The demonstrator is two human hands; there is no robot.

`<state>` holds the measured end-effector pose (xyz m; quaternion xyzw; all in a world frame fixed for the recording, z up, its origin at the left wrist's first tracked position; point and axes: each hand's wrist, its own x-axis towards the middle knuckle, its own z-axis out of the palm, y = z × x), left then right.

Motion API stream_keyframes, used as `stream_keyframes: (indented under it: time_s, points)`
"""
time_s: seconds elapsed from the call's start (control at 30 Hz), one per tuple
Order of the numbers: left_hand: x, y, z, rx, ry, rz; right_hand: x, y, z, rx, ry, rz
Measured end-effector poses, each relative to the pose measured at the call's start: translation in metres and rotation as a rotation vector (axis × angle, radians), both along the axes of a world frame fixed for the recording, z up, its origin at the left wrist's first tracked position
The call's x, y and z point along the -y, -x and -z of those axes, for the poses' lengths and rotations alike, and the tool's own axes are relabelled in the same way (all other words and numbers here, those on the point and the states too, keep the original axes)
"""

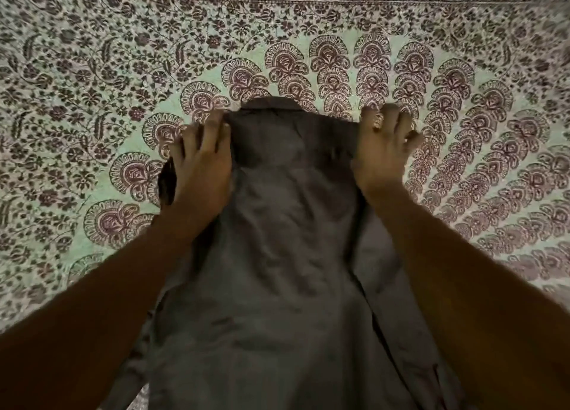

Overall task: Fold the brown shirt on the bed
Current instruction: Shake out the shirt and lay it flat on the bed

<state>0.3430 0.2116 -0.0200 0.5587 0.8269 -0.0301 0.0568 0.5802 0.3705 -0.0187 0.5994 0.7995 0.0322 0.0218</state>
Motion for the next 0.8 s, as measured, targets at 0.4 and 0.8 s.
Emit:
stream_keyframes:
  time_s: [0.4, 0.8]
  points:
    - [0.016, -0.007, 0.073, 0.445, 0.311, -0.131, 0.012, -0.091, 0.079, -0.071, 0.333, -0.029]
    - [0.005, -0.003, 0.055, 0.560, 0.462, -0.165, 0.018, -0.013, 0.106, -0.077, 0.219, -0.332]
